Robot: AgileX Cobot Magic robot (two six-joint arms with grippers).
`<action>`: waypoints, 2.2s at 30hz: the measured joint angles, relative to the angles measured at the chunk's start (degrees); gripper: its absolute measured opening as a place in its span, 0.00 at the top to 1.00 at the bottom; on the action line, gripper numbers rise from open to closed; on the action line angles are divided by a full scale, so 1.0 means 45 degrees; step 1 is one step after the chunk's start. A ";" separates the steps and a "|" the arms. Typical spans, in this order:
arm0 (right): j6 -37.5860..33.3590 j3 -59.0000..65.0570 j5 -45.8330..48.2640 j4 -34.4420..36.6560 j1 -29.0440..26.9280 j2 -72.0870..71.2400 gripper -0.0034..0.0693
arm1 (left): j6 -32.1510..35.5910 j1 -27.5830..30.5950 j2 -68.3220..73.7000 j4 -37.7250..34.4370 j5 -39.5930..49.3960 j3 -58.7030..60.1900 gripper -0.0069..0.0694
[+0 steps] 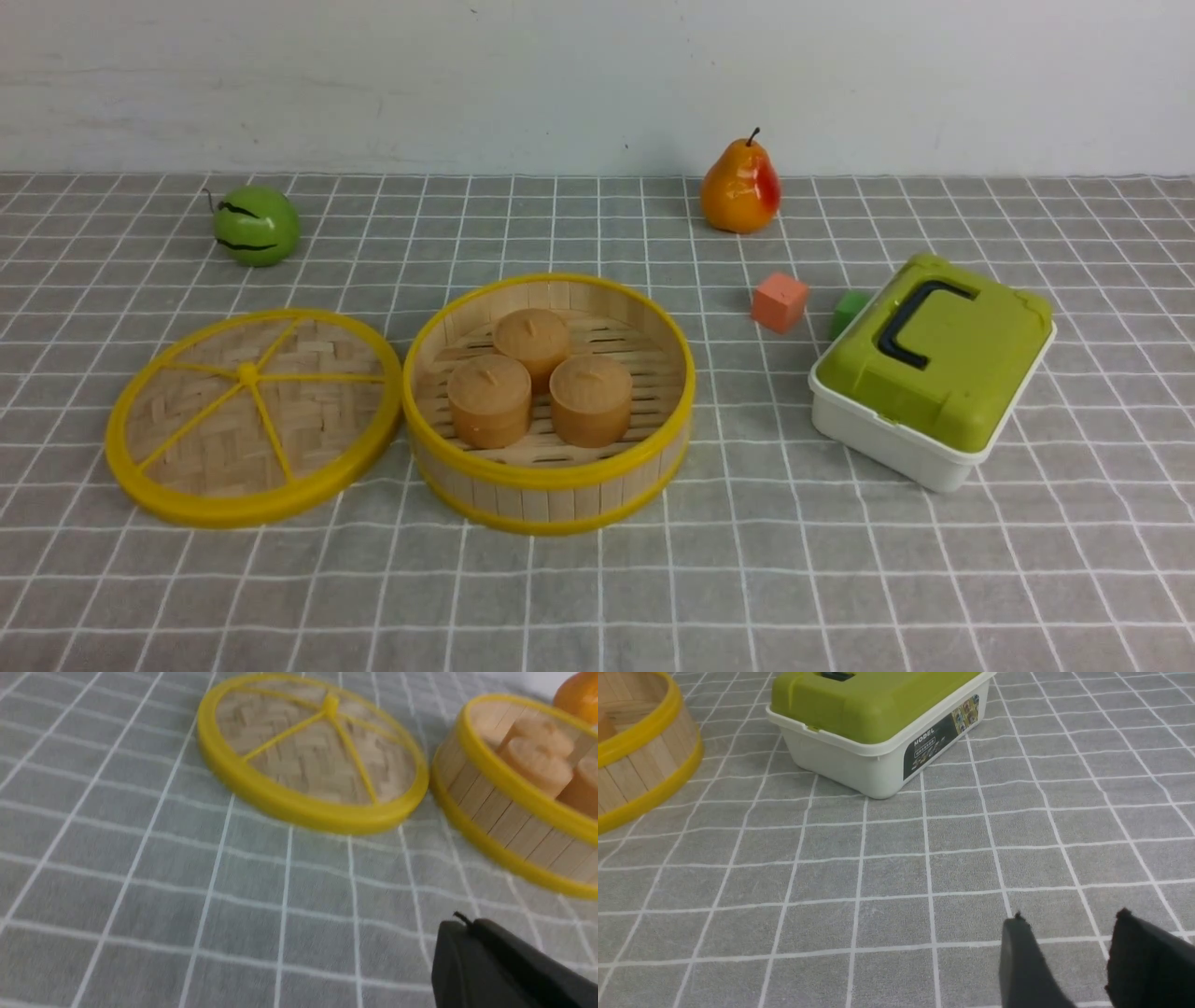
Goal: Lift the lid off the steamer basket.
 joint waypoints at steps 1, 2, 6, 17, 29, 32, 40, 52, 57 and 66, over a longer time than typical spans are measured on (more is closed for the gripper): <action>0.0000 0.0000 0.0000 0.0000 -0.0005 0.0000 0.62 | 0.0013 0.0000 -0.0182 0.0000 0.0015 0.0000 0.93; 0.0000 0.0000 0.0000 0.0000 0.0000 0.0000 0.62 | 0.0013 0.0000 -0.0318 -0.0012 0.0083 0.0000 0.93; 0.0000 0.0000 0.0000 0.0000 0.0000 0.0000 0.62 | 0.0049 0.0000 -0.0386 -0.0294 0.0825 0.0000 0.93; 0.0000 0.0000 0.0000 0.0000 0.0000 0.0000 0.62 | 0.2195 0.0000 -0.0386 -0.0688 0.1540 0.0075 0.93; 0.0000 0.0000 0.0000 0.0000 0.0000 0.0000 0.62 | 0.2479 0.0000 -0.0386 -0.0716 0.1596 0.0075 0.93; 0.0000 0.0000 0.0000 0.0000 0.0000 0.0000 0.62 | 0.2479 0.0000 -0.0386 -0.0716 0.1596 0.0075 0.93; 0.0000 0.0000 0.0000 0.0000 0.0000 0.0000 0.62 | 0.2503 0.0000 -0.0386 -0.0727 0.1596 0.0075 0.93; 0.0000 0.0000 0.0000 0.0000 0.0000 0.0000 0.62 | 0.2503 0.0000 -0.0386 -0.0741 0.1596 0.0075 0.92; 0.0000 0.0000 0.0000 0.0000 0.0000 0.0000 0.62 | 0.2503 0.0000 -0.0386 -0.0741 0.1596 0.0075 0.93; 0.0000 0.0000 0.0000 0.0000 0.0000 0.0000 0.62 | 0.2503 0.0000 -0.0386 -0.0754 0.1596 0.0075 0.93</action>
